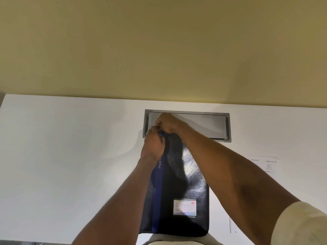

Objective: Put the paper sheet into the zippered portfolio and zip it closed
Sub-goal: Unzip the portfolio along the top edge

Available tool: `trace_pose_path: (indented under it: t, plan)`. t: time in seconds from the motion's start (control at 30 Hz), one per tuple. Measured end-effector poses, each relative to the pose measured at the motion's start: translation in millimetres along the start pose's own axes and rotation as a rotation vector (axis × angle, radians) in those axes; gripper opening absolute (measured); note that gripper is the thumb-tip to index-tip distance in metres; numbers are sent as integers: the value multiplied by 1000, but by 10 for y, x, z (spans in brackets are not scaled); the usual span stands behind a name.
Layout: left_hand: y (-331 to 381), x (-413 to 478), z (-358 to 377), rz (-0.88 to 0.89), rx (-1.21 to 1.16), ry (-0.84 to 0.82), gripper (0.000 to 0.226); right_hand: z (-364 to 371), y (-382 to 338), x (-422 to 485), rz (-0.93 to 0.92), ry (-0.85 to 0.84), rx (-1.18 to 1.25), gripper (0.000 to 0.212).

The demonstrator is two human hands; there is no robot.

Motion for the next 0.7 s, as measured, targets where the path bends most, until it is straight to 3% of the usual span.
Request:
trace_pose_path:
  t: [0.33,0.7]
  plan:
    - [-28,24,4,2,-6,7,25,-71,105,-192,-204,72,-255,13]
    - [-201,133,30,-64,-10,22,16,-383,763,-625,-198,208,-387,9]
Point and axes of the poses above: each hand's wrist, its own x-axis towards the middle knuckle, its own z-axis out of the palm, y = z × x, the point moved 1 cm from there along x, towards the middle knuckle, and after that the axes turned 7 degrees about y, right-handed, at the moved point
